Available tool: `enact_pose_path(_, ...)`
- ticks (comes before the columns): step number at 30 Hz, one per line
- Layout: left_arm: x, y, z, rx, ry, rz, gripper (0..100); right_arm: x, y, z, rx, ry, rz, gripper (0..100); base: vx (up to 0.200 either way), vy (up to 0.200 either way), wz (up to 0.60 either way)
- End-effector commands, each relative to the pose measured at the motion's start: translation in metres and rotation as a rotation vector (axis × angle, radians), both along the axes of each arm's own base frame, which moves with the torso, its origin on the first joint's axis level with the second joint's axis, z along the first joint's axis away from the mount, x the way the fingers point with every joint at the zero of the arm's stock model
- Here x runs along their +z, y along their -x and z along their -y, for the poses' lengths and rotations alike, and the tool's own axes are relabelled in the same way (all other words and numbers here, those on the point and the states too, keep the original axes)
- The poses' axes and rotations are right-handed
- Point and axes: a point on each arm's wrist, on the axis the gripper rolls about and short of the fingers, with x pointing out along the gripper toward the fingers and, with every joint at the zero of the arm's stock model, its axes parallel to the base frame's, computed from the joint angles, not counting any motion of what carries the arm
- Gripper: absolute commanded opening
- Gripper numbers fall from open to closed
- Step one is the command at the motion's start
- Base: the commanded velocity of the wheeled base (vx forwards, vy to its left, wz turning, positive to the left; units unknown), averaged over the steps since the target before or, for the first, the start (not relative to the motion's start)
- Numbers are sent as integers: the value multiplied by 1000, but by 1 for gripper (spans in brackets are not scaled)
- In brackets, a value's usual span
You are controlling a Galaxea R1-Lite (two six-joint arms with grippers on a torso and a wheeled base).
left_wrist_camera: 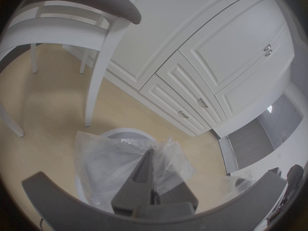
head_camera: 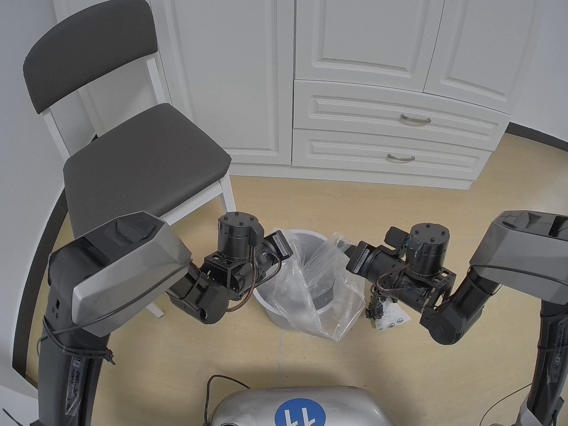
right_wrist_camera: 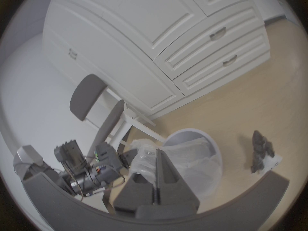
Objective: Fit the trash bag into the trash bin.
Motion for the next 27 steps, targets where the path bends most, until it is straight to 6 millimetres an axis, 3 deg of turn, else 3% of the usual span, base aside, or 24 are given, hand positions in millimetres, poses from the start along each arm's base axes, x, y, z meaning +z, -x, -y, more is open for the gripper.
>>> enact_pose_path(1,23,16,-16,11,2,1,0,-28,-6,-28,35,-56,-53,0,0,0,0)
enact_pose_path(8,29,20,-19,9,-9,10,0,-58,2,-54,56,-18,-98,0,0,0,0)
enact_pose_path(14,13,19,-14,-11,-34,-12,0,-77,-22,-43,-15,-18,-101,0,0,0,0)
enact_pose_path(17,3,19,-7,-27,-40,-26,0,-75,-27,-37,-36,-23,-93,0,0,0,0)
enact_pose_path(22,-12,13,25,-80,-26,-12,0,-60,-35,-19,-81,-42,-65,0,0,0,0)
enact_pose_path(24,-17,13,40,-106,-22,-4,0,-53,-41,-4,-117,-47,-52,0,0,0,0)
enact_pose_path(27,-24,9,47,-114,-27,-6,0,-44,-47,10,-142,-54,-35,0,0,0,0)
